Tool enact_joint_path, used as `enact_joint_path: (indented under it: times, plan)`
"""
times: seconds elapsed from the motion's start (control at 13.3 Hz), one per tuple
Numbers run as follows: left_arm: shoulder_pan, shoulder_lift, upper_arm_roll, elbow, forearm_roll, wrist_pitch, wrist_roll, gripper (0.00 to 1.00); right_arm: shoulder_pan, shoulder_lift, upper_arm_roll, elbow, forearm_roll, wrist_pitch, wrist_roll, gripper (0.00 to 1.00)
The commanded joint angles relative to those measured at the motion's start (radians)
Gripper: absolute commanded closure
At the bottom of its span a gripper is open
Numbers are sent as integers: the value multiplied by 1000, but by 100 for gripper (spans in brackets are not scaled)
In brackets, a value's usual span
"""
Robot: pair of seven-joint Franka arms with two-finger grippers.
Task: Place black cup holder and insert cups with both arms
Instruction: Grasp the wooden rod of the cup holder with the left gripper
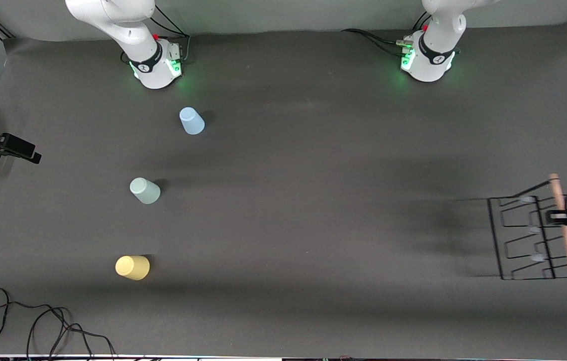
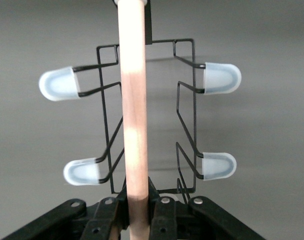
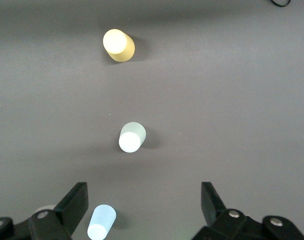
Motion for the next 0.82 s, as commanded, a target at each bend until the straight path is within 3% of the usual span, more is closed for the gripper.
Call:
enact_joint_path:
  times: [0.0, 0.37, 0.75]
  plan:
    - [-71, -106, 5, -91, -88, -5, -74, 100, 6, -11, 5, 2, 20, -8, -3, 0]
    - [-366, -138, 7, -123, -87, -3, -362, 100, 23, -14, 4, 7, 17, -17, -1, 0]
    - [-604, -91, 7, -122, -90, -25, -604, 100, 23, -13, 4, 4, 15, -9, -6, 0]
